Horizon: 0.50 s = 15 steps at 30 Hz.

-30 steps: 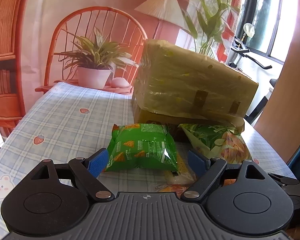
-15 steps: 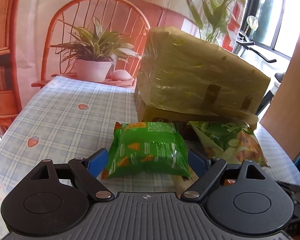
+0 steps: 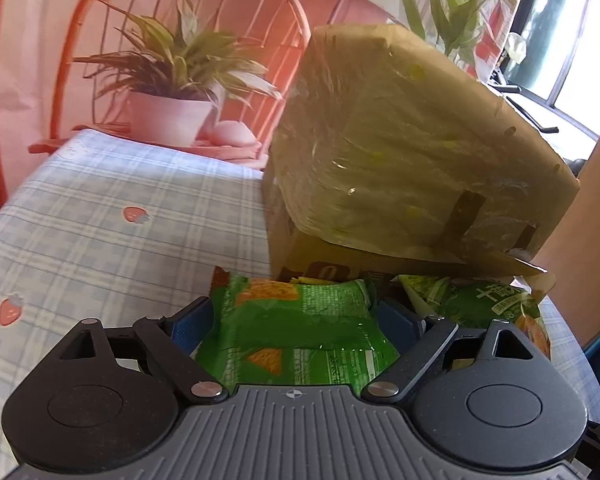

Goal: Organize snacks
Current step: 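Grasp a green chip bag with the left tool while the right tool approaches an orange bag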

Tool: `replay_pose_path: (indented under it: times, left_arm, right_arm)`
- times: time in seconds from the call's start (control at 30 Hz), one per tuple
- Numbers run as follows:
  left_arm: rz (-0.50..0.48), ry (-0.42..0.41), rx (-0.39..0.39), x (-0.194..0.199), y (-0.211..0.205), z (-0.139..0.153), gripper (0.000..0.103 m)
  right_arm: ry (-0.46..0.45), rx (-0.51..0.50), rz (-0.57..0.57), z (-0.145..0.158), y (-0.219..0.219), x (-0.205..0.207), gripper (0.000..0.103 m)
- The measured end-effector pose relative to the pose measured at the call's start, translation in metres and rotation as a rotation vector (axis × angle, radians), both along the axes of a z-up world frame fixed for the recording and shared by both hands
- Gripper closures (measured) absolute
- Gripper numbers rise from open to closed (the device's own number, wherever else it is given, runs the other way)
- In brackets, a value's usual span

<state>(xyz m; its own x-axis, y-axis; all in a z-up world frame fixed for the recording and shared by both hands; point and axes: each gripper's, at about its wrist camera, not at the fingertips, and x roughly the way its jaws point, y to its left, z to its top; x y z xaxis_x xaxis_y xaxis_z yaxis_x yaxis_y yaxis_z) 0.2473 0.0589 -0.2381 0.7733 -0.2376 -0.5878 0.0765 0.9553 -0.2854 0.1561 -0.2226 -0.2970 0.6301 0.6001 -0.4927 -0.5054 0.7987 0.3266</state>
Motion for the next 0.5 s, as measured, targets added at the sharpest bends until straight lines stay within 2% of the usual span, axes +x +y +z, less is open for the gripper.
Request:
replay_pose_path:
  times: [0.2, 0.5]
  left_arm:
    - [-0.050, 0.014, 0.056, 0.009, -0.010, -0.012, 0.010]
    - [-0.060, 0.013, 0.069, 0.011, -0.013, -0.020, 0.002]
  right_arm:
    - [0.003, 0.007, 0.004, -0.001, -0.001, 0.002, 0.013]
    - [0.002, 0.007, 0.005, -0.002, 0.000, 0.003, 0.013]
